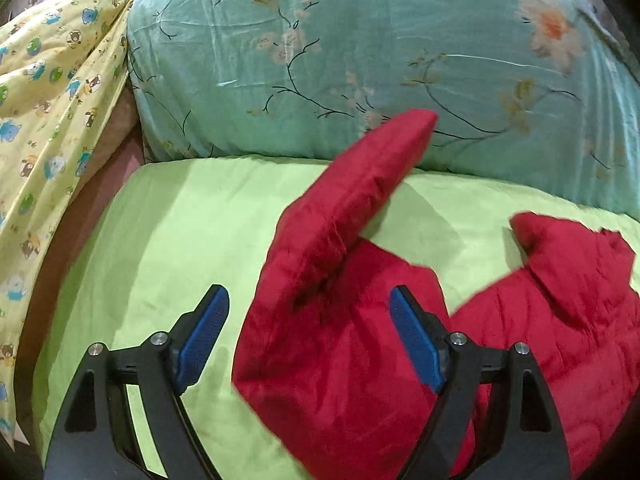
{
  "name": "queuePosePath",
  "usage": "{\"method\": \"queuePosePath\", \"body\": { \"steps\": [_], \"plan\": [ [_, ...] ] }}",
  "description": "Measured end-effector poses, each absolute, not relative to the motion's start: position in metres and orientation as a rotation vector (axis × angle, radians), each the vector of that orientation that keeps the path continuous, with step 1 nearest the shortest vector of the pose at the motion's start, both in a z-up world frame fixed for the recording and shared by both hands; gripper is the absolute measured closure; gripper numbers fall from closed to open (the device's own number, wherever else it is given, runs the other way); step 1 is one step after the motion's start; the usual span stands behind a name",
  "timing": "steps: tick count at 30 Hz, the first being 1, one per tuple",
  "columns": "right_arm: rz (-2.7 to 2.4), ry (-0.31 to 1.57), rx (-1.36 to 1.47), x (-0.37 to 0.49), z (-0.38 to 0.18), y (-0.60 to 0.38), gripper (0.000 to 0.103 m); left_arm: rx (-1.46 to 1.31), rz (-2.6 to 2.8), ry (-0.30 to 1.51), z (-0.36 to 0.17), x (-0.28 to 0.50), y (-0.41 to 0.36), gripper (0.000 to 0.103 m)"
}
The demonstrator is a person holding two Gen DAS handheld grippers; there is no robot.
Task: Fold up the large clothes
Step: 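Grasp the other sleeve cuff with the left gripper, then fold the held sleeve across the jacket body with the left gripper, release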
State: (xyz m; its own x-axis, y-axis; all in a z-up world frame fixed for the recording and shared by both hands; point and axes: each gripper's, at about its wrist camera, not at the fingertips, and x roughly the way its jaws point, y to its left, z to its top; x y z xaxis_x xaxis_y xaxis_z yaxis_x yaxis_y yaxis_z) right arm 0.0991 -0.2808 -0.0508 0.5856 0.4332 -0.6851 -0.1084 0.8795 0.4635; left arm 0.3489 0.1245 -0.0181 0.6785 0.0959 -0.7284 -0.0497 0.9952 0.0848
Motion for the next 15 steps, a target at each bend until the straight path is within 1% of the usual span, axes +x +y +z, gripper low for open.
{"method": "queuePosePath", "body": {
  "steps": [6, 7, 8, 9, 10, 13, 15],
  "plan": [
    [0.329, 0.894, 0.408, 0.095, -0.051, -0.282, 0.029, 0.027, 0.126, 0.835, -0.031, 0.376, 0.126, 0.02],
    [0.329, 0.893, 0.41, 0.094, -0.051, -0.282, 0.029, 0.02, 0.124, 0.844, -0.034, 0.38, 0.126, 0.025],
    [0.329, 0.891, 0.414, 0.094, -0.051, -0.283, 0.029, 0.009, 0.112, 0.852, -0.037, 0.382, 0.128, 0.035],
    [0.329, 0.89, 0.418, 0.093, -0.05, -0.284, 0.029, 0.001, 0.099, 0.866, -0.039, 0.384, 0.129, 0.063],
    [0.327, 0.889, 0.419, 0.093, -0.05, -0.284, 0.029, -0.01, 0.079, 0.884, -0.041, 0.385, 0.129, 0.084],
    [0.327, 0.879, 0.414, 0.091, -0.047, -0.284, 0.029, -0.046, 0.029, 0.857, -0.035, 0.37, 0.13, 0.089],
    [0.334, 0.868, 0.41, 0.09, -0.045, -0.285, 0.029, -0.064, -0.007, 0.817, -0.026, 0.352, 0.127, 0.09]
  ]
}}
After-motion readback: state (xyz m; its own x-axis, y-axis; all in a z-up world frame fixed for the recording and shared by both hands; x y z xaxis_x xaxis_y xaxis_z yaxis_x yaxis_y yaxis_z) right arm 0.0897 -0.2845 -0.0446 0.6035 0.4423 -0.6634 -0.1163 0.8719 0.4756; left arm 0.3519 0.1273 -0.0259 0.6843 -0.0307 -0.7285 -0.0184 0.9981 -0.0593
